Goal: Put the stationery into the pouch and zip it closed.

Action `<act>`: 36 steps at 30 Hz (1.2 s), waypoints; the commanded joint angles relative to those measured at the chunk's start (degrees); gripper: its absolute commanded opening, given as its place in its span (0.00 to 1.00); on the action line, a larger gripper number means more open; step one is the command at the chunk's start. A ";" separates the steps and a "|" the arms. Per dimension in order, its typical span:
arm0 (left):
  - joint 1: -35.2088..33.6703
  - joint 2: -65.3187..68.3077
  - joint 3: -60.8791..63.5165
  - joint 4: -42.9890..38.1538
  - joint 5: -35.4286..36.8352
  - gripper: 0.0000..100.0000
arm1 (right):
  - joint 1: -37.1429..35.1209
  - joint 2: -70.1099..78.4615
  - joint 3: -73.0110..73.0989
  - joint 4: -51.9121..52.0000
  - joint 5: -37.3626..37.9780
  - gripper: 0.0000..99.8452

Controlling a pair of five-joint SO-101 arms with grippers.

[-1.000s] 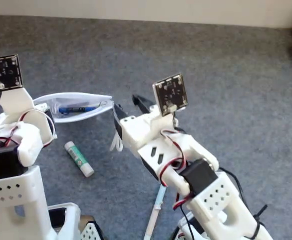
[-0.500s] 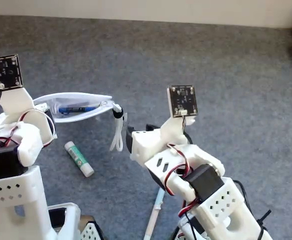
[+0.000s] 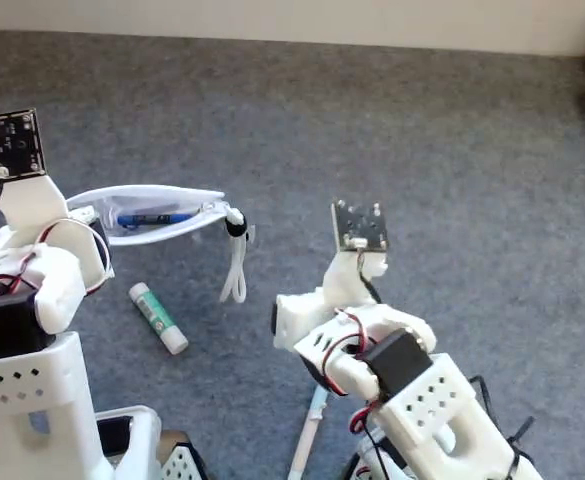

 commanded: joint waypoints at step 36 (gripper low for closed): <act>-0.57 2.07 2.95 -1.14 0.62 0.01 | 5.85 30.81 8.66 -12.88 -3.60 0.17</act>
